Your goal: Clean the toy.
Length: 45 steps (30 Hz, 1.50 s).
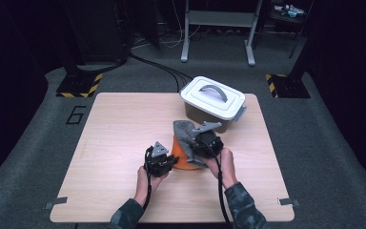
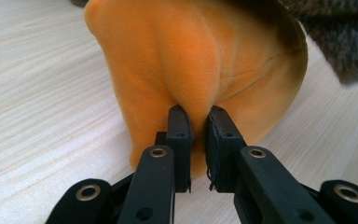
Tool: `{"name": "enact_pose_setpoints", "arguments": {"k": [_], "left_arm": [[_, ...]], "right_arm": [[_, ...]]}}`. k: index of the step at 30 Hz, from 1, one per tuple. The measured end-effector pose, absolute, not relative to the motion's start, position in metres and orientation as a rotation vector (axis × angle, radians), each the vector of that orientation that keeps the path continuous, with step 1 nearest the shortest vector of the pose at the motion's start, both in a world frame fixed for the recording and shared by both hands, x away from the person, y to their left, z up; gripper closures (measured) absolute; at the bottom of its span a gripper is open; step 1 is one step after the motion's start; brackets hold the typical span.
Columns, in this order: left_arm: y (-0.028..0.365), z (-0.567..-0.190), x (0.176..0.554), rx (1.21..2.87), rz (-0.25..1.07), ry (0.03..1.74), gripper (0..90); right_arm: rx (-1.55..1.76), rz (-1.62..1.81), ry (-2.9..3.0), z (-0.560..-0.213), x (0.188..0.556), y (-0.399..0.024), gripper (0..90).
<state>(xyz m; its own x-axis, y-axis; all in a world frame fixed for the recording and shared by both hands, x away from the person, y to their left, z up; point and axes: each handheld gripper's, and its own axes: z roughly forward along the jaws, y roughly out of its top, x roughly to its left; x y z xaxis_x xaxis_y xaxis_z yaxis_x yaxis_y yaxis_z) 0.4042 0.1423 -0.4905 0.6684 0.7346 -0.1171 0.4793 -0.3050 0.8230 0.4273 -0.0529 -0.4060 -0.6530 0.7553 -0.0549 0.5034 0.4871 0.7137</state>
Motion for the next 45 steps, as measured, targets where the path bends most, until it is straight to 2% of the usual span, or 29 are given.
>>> {"name": "enact_pose_setpoints", "arguments": {"k": [4, 10, 13, 16, 19, 24, 33, 35, 37, 38, 39, 40, 41, 44, 45], "left_arm": [[0.145, -0.492, 0.406, 1.953, 0.327, 0.961, 80.9], [0.143, -0.492, 0.405, 1.955, 0.337, 0.946, 80.9], [0.14, -0.491, 0.404, 1.962, 0.35, 0.94, 80.8], [0.141, -0.491, 0.404, 1.962, 0.343, 0.941, 80.8], [0.141, -0.491, 0.404, 1.97, 0.352, 0.94, 80.8], [0.144, -0.491, 0.405, 1.966, 0.336, 0.942, 80.8], [0.141, -0.491, 0.404, 1.965, 0.34, 0.934, 80.7], [0.141, -0.489, 0.404, 1.963, 0.342, 0.927, 76.8], [0.142, -0.488, 0.404, 1.968, 0.341, 0.923, 63.0], [0.144, -0.487, 0.405, 1.975, 0.346, 0.925, 63.0], [0.145, -0.488, 0.406, 1.97, 0.338, 0.95, 48.4], [0.145, -0.49, 0.408, 1.977, 0.334, 0.961, 45.2], [0.145, -0.491, 0.41, 1.979, 0.317, 0.96, 44.3], [0.143, -0.493, 0.412, 1.982, 0.321, 0.943, 58.4], [0.142, -0.493, 0.412, 1.978, 0.324, 0.937, 58.4]], "right_arm": [[1.0, 0.883, 2.39, -0.416, 0.43, -0.041, 72.7], [1.167, 0.826, 2.345, -0.423, 0.434, -0.082, 72.7], [1.215, 0.857, 2.35, -0.424, 0.434, -0.089, 72.4], [1.18, 0.895, 2.342, -0.416, 0.433, -0.084, 72.3], [1.068, 0.97, 2.383, -0.401, 0.429, -0.055, 72.3], [1.032, 0.866, 2.402, -0.414, 0.433, -0.045, 72.8], [1.202, 0.833, 2.328, -0.431, 0.436, -0.092, 73.0], [1.195, 0.834, 2.326, -0.432, 0.437, -0.092, 73.1], [1.197, 0.831, 2.324, -0.432, 0.436, -0.091, 73.1], [1.197, 0.831, 2.321, -0.432, 0.437, -0.09, 73.1], [1.204, 0.834, 2.318, -0.433, 0.437, -0.09, 73.1], [1.205, 0.837, 2.316, -0.433, 0.438, -0.091, 73.1], [1.205, 0.842, 2.321, -0.433, 0.439, -0.092, 73.1], [1.221, 0.843, 2.317, -0.432, 0.441, -0.091, 73.0], [1.221, 0.843, 2.317, -0.432, 0.441, -0.091, 73.0]]}}
